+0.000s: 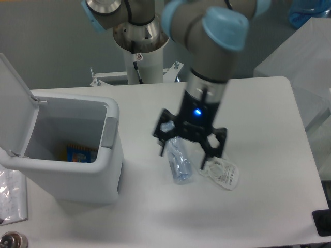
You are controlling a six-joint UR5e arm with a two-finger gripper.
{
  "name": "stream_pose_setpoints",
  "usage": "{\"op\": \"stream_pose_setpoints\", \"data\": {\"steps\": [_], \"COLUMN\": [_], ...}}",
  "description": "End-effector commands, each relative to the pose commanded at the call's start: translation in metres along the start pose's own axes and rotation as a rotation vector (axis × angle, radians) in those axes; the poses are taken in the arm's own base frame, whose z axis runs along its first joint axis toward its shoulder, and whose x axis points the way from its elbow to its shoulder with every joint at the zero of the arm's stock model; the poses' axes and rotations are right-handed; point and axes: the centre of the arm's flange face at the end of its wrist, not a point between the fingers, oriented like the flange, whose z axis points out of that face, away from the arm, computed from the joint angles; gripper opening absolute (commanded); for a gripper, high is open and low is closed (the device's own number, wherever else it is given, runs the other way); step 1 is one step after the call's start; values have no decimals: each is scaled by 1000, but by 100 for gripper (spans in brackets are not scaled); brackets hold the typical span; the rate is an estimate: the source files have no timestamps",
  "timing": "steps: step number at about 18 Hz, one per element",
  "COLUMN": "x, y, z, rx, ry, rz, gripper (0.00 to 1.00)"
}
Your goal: Open the trash can
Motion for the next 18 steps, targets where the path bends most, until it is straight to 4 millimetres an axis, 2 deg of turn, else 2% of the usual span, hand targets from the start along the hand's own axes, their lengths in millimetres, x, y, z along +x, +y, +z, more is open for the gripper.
{"op": "stream_pose_setpoints", "data": {"steps": [2,4,9,12,18], "x": [-30,-50,-86,-98,-93], "y": [17,29,55,69,77], "z": [0,-5,19,28,37], "rx": [-17,-41,-204,-314,-359], "ry": [-25,-56,-94,-110,-75], "rz": [20,57,266,337,356], "gripper": [100,100,100,100,100]}}
